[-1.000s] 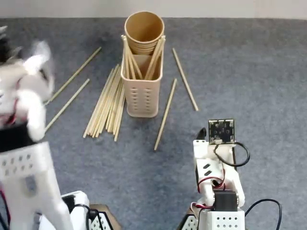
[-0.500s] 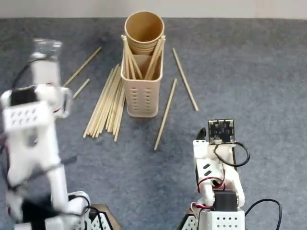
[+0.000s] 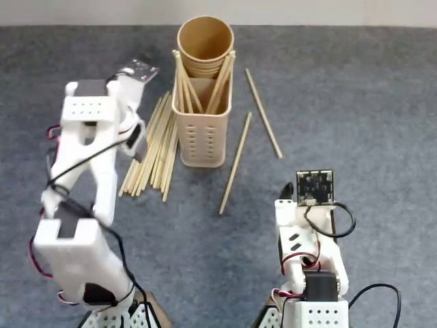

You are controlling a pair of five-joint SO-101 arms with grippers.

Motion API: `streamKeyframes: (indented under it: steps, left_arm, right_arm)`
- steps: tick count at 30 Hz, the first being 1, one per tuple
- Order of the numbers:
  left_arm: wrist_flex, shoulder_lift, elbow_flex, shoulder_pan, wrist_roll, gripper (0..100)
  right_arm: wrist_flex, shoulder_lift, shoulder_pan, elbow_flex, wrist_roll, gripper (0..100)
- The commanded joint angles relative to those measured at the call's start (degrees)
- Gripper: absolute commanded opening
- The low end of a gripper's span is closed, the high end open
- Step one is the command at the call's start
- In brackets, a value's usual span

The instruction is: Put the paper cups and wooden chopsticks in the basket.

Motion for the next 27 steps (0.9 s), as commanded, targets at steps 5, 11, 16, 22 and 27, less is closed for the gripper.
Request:
streamKeyframes:
  steps: [5,11,16,22,27]
  left_arm:
    - [0.9,14.4,-14.8,1.2,0.1,18]
    - [0.7,22.7,-20.8,1.0,0.2,18]
    - [0.9,26.2,-26.8,-1.8,1.6,18]
    - [2.3,26.8,-29.1,-2.8,1.4,18]
    - [2.1,26.7,-29.1,-2.5,1.5,18]
  right_arm:
    - [0.2,-0.9,-1.0,7.8,0.7,21.4]
    - [0.2,-0.9,-1.0,7.8,0.7,21.4]
    - [0.2,-0.9,-1.0,7.8,0.7,21.4]
    - [0.2,-0.9,-1.0,7.8,0.7,21.4]
    - [0.2,-0.9,-1.0,7.8,0.7,21.4]
